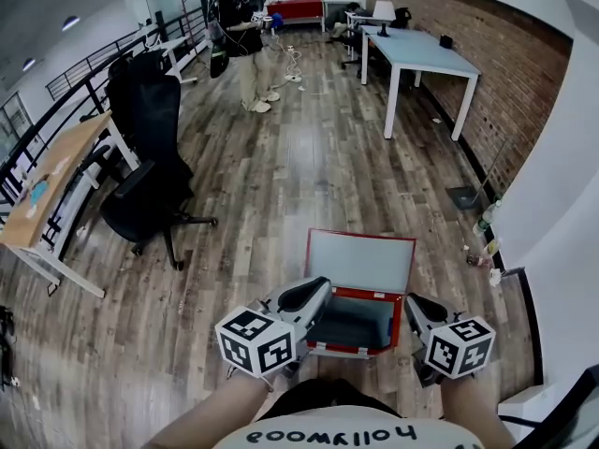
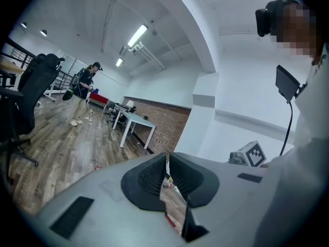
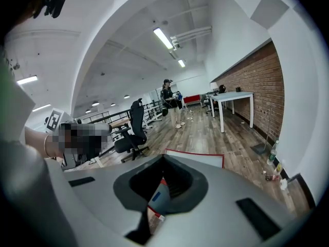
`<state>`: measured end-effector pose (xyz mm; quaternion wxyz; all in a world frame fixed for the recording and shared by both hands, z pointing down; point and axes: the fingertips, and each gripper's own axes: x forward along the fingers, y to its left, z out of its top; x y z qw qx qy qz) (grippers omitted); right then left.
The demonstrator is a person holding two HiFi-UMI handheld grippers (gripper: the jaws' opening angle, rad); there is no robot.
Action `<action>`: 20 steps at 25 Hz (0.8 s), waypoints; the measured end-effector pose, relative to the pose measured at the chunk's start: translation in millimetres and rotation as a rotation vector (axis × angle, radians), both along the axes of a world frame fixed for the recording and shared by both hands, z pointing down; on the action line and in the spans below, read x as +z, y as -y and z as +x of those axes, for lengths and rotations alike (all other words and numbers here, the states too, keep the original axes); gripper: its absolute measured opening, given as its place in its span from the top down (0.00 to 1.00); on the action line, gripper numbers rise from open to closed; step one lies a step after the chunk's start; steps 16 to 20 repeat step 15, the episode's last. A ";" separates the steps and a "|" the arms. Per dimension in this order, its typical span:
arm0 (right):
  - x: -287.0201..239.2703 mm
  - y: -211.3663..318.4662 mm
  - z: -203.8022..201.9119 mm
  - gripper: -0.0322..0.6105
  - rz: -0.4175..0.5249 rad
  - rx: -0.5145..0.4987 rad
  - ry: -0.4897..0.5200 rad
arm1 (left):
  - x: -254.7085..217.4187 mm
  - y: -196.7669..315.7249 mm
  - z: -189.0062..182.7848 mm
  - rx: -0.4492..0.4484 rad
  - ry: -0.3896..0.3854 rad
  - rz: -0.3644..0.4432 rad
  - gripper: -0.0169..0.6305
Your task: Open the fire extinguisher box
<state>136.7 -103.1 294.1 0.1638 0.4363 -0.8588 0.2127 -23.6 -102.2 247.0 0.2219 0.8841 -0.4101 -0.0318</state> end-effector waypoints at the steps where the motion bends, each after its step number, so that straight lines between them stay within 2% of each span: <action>1: 0.6 0.6 0.5 0.94 0.000 -0.001 -0.001 | 0.8 0.2 0.2 -0.001 0.001 -0.001 0.94; 20: -4.4 6.4 -5.3 0.94 -0.001 -0.009 -0.022 | -2.3 4.1 -9.3 -0.008 0.001 -0.013 0.94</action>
